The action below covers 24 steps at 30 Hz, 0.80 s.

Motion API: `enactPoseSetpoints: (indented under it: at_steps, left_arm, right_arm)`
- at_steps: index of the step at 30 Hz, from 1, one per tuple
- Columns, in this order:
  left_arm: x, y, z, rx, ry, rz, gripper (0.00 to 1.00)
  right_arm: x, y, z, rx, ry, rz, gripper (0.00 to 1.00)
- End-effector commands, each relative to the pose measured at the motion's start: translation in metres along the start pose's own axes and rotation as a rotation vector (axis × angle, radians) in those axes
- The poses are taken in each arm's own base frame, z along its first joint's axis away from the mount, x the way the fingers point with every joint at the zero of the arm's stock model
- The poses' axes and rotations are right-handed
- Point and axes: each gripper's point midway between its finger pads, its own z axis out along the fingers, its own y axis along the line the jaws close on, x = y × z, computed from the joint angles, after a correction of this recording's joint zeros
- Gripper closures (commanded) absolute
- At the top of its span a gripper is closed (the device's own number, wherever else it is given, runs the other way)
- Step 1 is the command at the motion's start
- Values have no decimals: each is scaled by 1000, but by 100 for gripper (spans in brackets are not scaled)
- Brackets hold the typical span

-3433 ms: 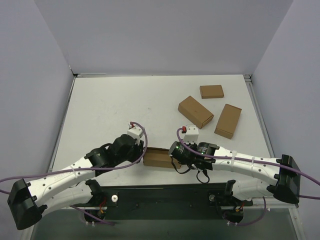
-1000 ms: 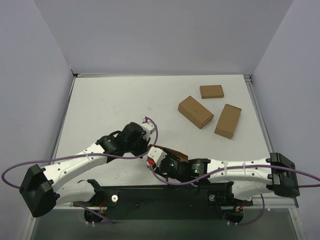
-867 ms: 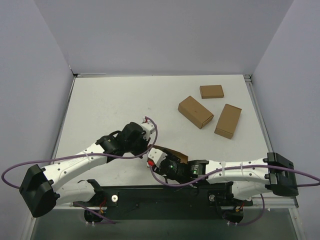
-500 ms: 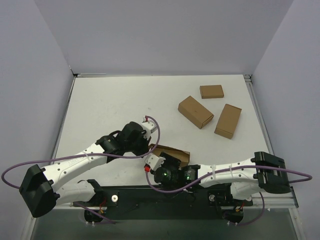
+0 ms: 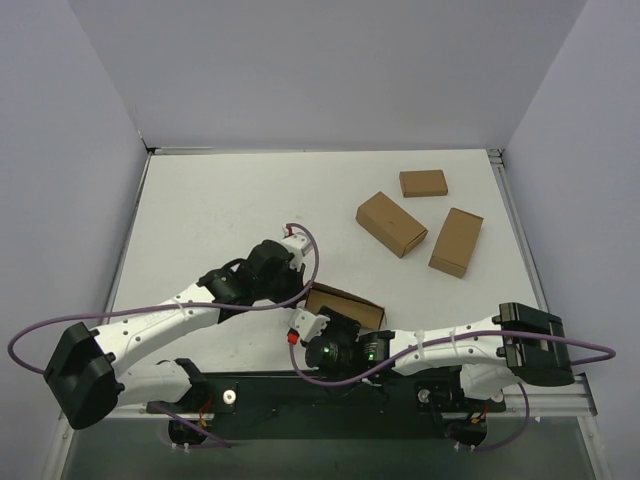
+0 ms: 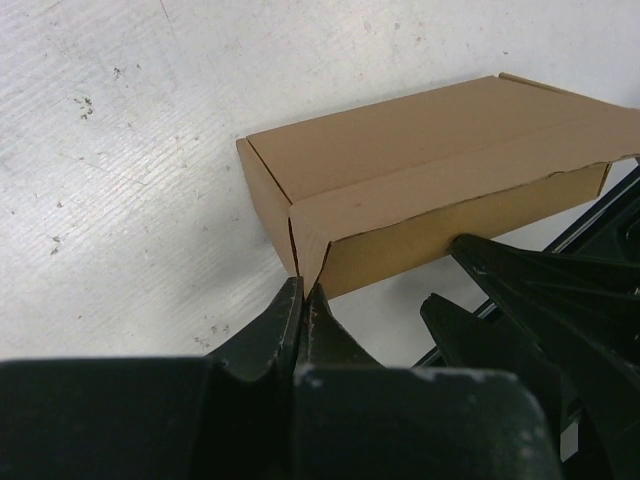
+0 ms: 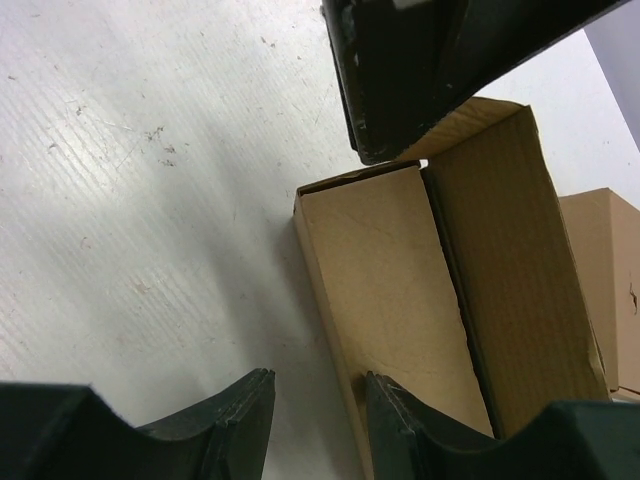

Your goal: Fold the paper box

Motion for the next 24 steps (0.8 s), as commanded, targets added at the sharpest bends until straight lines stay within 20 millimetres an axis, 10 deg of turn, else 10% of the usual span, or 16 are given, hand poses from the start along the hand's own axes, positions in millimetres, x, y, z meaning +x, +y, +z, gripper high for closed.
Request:
enactPoseSetpoints:
  at_steps: [1, 17, 24]
  left_arm:
    - [-24, -17, 5, 54, -54, -53, 100]
    - [-27, -14, 24, 27, -64, -22, 100]
    - [-35, -18, 23, 32, -48, -8, 100]
  right_arm:
    - [10, 4, 1, 0, 22, 10, 59]
    - [8, -9, 4, -124, 4, 243, 57]
    - [-28, -38, -32, -139, -98, 264, 16]
